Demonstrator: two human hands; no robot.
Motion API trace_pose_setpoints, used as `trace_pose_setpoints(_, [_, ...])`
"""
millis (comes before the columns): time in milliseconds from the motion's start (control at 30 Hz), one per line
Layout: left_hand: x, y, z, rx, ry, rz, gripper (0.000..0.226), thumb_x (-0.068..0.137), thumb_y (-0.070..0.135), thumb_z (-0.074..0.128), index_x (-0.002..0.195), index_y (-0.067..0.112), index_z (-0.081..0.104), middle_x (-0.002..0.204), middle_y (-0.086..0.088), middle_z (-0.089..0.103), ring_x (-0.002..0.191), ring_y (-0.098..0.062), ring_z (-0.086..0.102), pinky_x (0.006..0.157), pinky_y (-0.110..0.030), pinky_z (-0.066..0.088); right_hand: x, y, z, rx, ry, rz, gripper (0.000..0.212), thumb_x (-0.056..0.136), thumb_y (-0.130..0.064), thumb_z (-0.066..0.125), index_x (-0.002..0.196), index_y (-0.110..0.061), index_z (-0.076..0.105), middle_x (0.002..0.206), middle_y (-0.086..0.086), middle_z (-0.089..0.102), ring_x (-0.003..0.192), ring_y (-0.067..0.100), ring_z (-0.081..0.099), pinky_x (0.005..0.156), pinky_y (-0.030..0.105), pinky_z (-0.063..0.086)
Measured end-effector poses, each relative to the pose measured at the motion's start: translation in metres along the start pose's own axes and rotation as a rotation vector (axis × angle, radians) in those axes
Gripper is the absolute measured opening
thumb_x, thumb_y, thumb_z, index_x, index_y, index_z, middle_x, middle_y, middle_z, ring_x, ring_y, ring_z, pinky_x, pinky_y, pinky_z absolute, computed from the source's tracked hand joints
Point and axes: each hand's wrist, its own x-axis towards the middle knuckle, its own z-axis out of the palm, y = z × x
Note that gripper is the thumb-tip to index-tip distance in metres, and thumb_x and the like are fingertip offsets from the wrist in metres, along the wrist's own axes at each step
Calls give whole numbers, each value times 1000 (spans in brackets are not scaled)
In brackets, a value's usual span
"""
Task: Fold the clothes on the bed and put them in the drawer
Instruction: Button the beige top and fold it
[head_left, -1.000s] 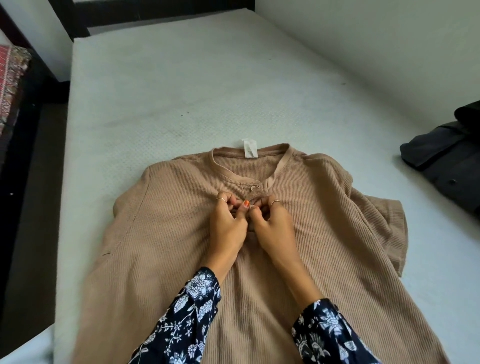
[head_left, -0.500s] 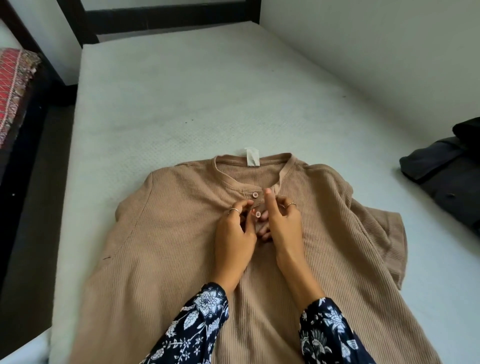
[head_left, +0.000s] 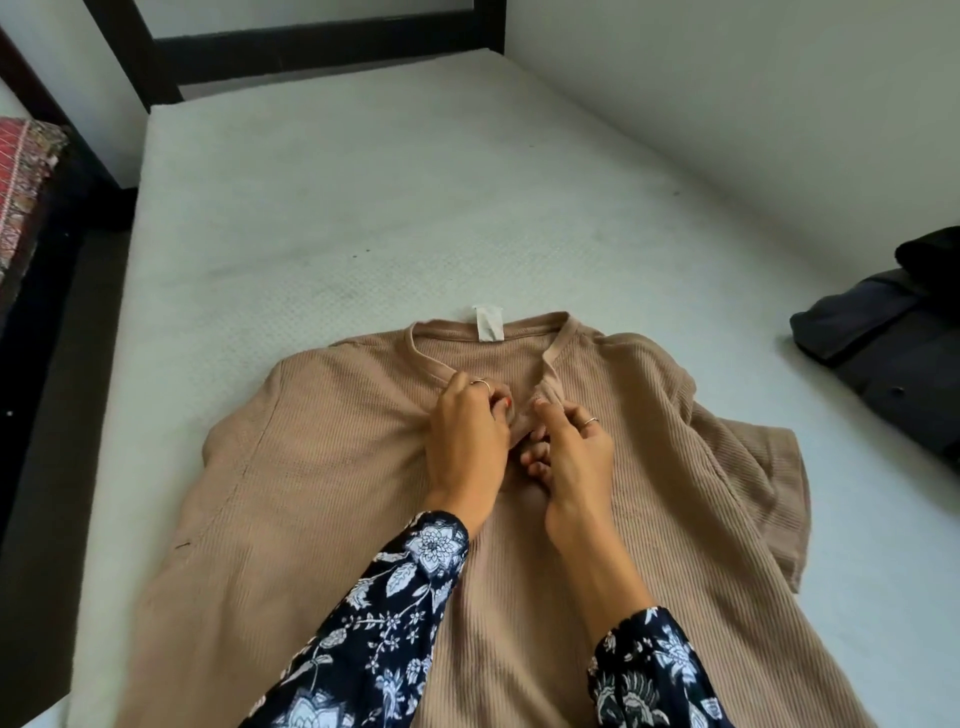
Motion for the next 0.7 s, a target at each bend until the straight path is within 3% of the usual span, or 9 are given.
trace_pose_setpoints(100, [-3,3,2,33,28,10,16,92,16,59,102,8,69,105,-3,63,95,-17,59,78,-21,43,0,0,0,-40,-6,-81,17,90,-7,61,74,-12,56,57,4,54,43,10,44,38,18,36])
trace_pose_setpoints(200, [-2,5,2,-33,17,-62,13,91,13,61,101,8,66,98,-4,67,91,-18,62,77,-23,46,6,0,6,-153,3,-182,15,86,-7,62,72,-11,59,59,4,59,51,13,51,45,24,44])
trace_pose_setpoints(300, [5,5,3,-279,-5,-272,6,85,10,67,92,10,67,84,0,69,75,-10,64,66,-16,49,15,3,13,-410,15,-338,11,79,-12,62,68,-14,61,64,2,65,60,15,59,59,35,51])
trace_pose_setpoints(400, [4,0,3,-536,-3,-388,17,81,-1,66,84,16,65,78,5,67,67,-4,62,58,-10,47,21,13,17,-637,36,-448,8,77,-20,63,74,-12,63,70,3,66,66,17,62,64,39,53])
trace_pose_setpoints(533, [-1,-10,5,-684,42,-370,23,82,1,69,78,21,59,79,3,66,70,-7,61,63,-16,50,28,29,16,-714,58,-545,15,78,-28,61,82,-13,63,82,4,63,74,21,61,69,44,52])
trace_pose_setpoints(700, [-2,-17,10,-805,35,-383,22,84,-1,67,78,18,59,82,-4,67,76,-13,65,71,-30,55,27,29,10,-675,-7,-532,21,82,-31,62,95,-17,72,85,-1,69,74,13,66,69,40,55])
